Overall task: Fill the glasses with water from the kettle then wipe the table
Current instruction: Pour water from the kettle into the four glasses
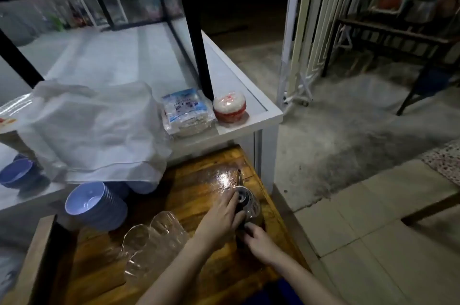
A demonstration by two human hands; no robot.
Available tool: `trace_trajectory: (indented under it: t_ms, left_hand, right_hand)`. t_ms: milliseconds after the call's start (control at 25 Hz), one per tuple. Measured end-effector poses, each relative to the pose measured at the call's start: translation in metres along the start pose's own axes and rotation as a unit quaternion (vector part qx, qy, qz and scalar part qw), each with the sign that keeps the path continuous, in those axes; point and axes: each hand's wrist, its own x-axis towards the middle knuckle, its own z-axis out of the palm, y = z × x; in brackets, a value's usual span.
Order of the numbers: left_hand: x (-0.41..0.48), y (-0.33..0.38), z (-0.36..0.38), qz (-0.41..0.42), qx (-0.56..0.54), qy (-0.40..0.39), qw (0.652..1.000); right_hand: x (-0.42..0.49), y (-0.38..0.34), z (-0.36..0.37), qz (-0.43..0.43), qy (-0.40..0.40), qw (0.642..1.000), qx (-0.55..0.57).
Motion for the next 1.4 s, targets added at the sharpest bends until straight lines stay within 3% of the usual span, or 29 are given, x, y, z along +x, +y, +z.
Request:
trace_trajectory:
  t_ms: [240,480,680,960,1120,1400]
  left_hand:
    - [0.005,0.001,0.026,0.029,0.074,0.021,0.997]
    - [0.005,0.020,0.041,0.082,0.114,0.031,0.990]
    - [-0.004,0.051,0.060,0.059,0.100,0.055,0.992]
    - [-0.033,0.061,0.057,0.049,0.039,0.058,0.996]
    - [-0.060,0.057,0.050,0.033,0.020,0.044,0.998]
    - [-0.097,0.048,0.038,0.013,-0.013,0.119,0.993]
  right_hand:
    - [0.010,0.009,0.003,-0.007,0.003,0.999,0.049]
    - [0.006,0.054,-0.052,-0.008,-0.014,0.999,0.040]
    - [-0.013,0.056,-0.079,-0.009,0.044,0.992,0.117]
    - [-0.031,0.067,-0.056,-0.063,0.192,0.969,0.141]
    - [-0.042,0.053,-0.056,-0.100,0.202,0.969,0.098]
    - [-0.050,0.023,-0.041,-0.145,0.173,0.970,0.095]
